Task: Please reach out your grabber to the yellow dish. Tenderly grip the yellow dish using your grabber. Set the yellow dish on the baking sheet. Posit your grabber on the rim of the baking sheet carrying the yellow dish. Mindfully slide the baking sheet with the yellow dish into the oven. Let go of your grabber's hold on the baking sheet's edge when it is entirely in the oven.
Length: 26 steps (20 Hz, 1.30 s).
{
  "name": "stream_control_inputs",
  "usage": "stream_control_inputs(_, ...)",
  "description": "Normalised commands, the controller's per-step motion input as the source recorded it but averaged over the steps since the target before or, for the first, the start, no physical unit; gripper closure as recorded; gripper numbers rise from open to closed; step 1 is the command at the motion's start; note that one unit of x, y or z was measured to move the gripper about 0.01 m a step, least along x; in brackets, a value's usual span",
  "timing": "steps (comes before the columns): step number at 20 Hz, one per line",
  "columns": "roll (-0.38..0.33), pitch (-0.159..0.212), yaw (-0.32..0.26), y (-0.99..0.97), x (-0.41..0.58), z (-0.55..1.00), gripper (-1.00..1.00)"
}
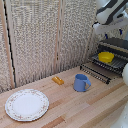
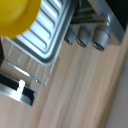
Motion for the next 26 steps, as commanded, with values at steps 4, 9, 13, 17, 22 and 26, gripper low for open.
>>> stream_control_inputs(4,-0.292,0.187,0.213,0.02,-0.051,-0.21,-1.0)
stream_control_inputs(9,-0.328,0.104,0.23,0.0,0.025,-0.37,-1.0)
stream_control_inputs(13,-0.336,0.047,0.245,0.0,0.154,-0.46,-1.0)
stream_control_inputs(17,-0.332,0.063,0.247,0.0,0.069,-0.41,-1.0)
stream_control_inputs(22,-0.294,0.185,0.219,0.03,-0.105,-0.13,-1.0)
stream_control_inputs(26,-0.262,0.246,0.198,0.1,-0.17,0.0,-1.0)
